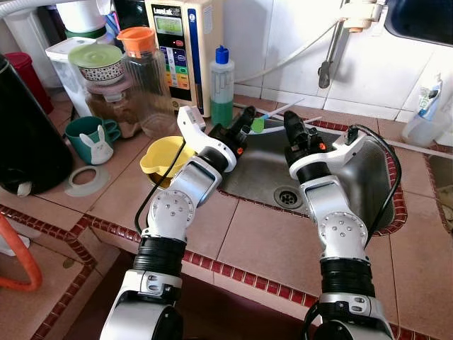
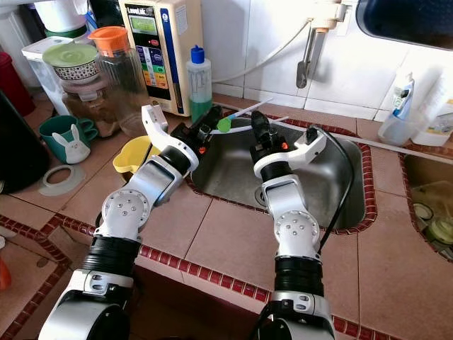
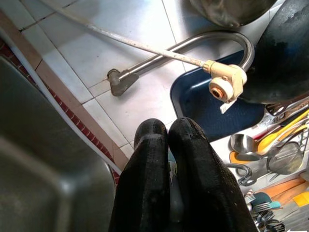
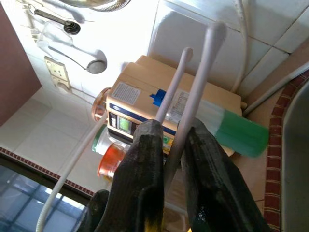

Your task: Kitchen organization

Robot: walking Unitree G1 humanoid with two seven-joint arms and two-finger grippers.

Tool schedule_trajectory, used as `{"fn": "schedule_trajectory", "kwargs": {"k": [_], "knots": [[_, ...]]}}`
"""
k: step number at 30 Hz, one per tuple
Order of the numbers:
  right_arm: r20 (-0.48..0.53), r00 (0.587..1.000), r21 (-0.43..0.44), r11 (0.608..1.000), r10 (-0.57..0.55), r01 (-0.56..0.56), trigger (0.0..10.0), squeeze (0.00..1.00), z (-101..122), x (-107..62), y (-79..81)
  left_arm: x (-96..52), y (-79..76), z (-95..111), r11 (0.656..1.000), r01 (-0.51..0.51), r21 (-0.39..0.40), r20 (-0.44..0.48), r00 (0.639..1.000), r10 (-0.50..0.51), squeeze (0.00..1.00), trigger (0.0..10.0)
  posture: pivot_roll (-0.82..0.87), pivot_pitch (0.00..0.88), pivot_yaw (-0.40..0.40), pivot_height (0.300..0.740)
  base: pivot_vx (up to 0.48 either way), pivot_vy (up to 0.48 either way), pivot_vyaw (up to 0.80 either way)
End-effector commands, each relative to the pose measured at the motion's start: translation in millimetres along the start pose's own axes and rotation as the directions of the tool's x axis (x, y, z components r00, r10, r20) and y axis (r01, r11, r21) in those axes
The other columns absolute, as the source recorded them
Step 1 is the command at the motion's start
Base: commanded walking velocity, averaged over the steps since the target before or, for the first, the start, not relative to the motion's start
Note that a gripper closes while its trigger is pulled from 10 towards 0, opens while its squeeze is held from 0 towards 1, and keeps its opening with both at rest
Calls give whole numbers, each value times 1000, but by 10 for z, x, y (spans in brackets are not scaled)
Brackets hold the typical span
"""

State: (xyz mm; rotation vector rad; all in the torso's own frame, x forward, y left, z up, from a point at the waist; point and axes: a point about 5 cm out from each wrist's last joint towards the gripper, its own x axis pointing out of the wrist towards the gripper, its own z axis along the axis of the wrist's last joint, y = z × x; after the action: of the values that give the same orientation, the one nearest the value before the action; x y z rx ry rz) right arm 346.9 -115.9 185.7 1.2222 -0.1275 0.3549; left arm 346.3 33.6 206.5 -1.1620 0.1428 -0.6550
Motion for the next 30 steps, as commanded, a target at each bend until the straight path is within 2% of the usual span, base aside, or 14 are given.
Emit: {"fn": "schedule_trajectory", "kwargs": {"k": [1, 30], "knots": [[-40, 999, 51, 999, 8, -6, 0, 0, -232, 93, 124, 135, -329, -561, 974, 101, -201, -56, 992, -115, 0, 10000, 76, 0, 29, 740, 0, 0, 0], [-40, 999, 51, 999, 8, -6, 0, 0, -232, 93, 124, 135, -329, -561, 974, 101, -201, -56, 992, -115, 0, 10000, 76, 0, 29, 740, 0, 0, 0]]}}
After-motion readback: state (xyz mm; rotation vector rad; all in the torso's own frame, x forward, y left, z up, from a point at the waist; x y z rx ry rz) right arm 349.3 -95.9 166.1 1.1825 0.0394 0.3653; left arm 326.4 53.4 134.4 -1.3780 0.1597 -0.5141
